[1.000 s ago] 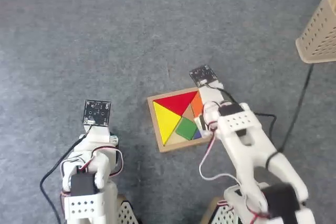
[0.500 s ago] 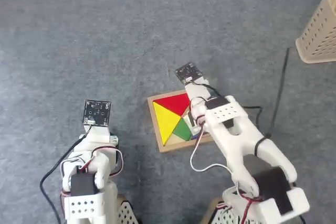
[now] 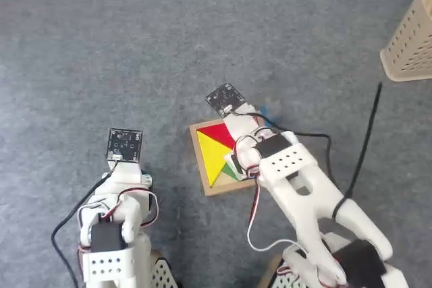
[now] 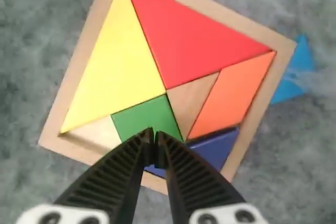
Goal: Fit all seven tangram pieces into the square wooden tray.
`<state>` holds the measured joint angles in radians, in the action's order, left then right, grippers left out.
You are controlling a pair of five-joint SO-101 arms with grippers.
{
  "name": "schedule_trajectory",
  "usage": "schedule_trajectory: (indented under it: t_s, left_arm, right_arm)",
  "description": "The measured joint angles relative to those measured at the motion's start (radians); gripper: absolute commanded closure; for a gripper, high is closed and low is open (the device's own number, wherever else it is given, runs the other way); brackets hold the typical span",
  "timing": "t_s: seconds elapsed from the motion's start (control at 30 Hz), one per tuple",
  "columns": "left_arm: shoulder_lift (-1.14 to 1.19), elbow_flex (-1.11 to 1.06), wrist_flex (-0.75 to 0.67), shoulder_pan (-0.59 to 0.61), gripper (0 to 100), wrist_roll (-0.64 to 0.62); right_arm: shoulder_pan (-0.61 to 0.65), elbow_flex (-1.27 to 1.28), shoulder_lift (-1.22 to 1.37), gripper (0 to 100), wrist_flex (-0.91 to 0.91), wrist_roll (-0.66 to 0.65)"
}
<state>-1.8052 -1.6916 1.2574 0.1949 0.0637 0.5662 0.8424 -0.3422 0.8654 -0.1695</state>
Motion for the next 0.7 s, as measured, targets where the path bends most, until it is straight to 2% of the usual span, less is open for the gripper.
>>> schedule_trajectory:
  t_s: [0.3,0.7]
  left_arm:
    - [0.000,0.000,0.000,0.000,99,0.000]
    - [0.000,0.000,0.000,0.000,99,0.000]
  right_arm:
    - [0.000,-0.003,0.152,99.2,-0.018,-0.023]
    - [-0.032,-0.086,0.229,99.1,-0.029,-0.025]
